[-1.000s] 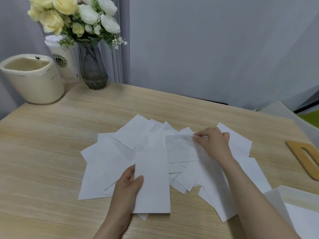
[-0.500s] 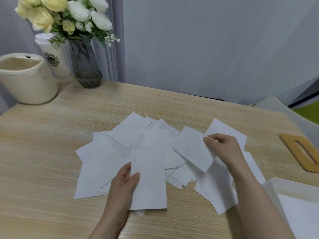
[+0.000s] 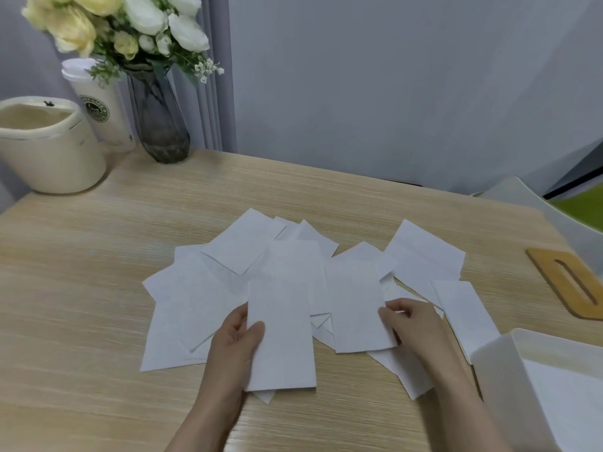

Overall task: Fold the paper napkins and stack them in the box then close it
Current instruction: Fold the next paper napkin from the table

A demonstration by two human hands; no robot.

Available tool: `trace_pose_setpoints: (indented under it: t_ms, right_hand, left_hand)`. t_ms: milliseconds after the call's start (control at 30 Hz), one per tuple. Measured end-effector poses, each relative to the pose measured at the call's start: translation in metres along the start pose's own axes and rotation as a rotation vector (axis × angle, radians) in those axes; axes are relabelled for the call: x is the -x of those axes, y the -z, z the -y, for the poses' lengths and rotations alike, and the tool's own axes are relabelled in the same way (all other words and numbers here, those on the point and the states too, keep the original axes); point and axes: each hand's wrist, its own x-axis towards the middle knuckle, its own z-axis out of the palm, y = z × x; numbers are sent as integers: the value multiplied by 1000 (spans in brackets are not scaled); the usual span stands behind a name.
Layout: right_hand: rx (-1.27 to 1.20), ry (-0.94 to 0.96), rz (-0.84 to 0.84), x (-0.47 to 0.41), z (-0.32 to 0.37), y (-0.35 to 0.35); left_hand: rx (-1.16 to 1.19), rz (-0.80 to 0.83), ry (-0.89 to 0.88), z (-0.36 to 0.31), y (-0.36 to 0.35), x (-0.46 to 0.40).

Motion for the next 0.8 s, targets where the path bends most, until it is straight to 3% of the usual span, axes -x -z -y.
trace_pose_setpoints:
  t_ms: [233, 367, 533, 800]
  right_hand:
    - [-174, 134, -152, 12, -5, -5]
    - [-527, 39, 57, 31, 7, -21]
    - [-470, 52, 221, 49, 15, -56]
    - [-433, 81, 259, 58, 25, -76]
  left_hand:
    - [-25, -3, -4, 0, -2, -3]
    - [-32, -8, -7, -1, -2, -2]
    - [1, -57, -3, -4, -4, 0]
    - [-24, -76, -12, -10, -8, 3]
